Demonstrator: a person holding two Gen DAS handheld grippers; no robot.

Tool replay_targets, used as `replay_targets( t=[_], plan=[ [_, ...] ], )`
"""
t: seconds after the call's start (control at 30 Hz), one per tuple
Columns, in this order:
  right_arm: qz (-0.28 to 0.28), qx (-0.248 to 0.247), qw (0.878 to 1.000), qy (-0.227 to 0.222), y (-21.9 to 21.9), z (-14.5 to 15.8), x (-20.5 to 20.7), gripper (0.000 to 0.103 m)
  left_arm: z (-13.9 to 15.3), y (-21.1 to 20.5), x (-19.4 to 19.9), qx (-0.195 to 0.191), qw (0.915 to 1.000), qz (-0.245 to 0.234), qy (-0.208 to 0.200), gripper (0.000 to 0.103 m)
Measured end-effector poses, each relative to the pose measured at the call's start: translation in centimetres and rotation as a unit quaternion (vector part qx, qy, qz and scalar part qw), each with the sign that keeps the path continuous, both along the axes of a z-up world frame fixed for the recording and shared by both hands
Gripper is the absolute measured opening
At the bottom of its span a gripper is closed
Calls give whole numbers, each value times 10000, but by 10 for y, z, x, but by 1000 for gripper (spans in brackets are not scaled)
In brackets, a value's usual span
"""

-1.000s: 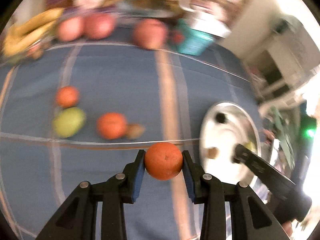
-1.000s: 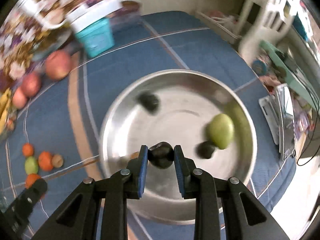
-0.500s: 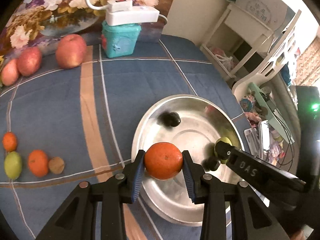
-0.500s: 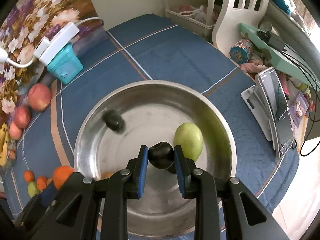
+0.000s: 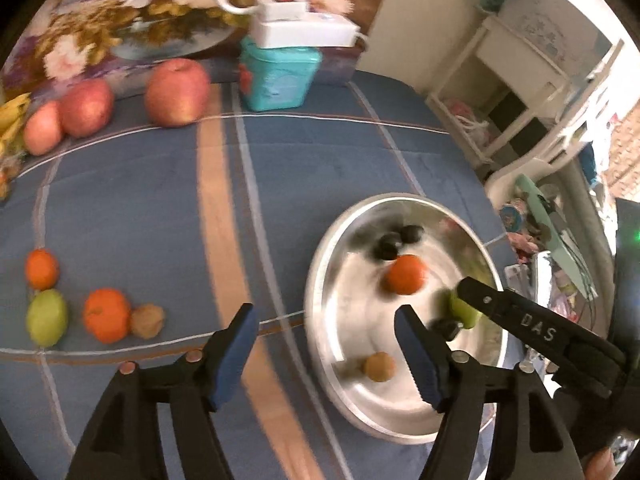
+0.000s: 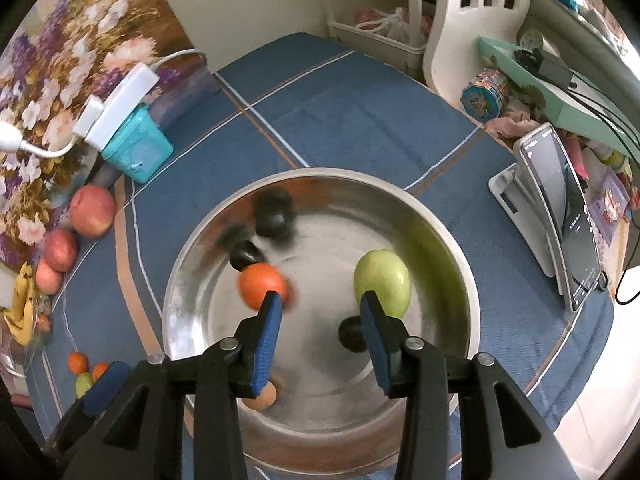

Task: Organize fruits
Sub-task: 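Carry persimmon and black fruit over the steel plate and open both tools, then move the left tool to the green mango and close on it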

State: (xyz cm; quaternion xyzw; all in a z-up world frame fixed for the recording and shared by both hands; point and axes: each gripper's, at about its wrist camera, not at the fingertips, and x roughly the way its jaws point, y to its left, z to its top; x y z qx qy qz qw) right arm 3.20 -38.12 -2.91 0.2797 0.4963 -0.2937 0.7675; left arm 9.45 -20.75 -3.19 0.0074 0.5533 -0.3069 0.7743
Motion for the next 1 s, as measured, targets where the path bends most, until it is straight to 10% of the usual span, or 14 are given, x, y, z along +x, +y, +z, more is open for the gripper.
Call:
replay_targets(
  t=[0.4, 0.87, 0.93, 1.0],
  plan=[
    [1007, -43, 9949, -2, 60, -2, 18, 42, 5, 104, 20, 1475, 9775, 1457, -397, 103],
    [2086, -444, 9767, 229, 163, 11, 55, 42, 23, 221, 38, 1262, 9590, 2523, -258, 103],
    [2169, -416, 9751, 202, 175, 9, 63, 57, 25, 233, 42, 1258, 9555, 2653, -280, 103],
    [2207, -297, 9748, 146, 180, 7, 68, 93, 25, 247, 47, 1269, 9499, 2841, -302, 103]
  ],
)
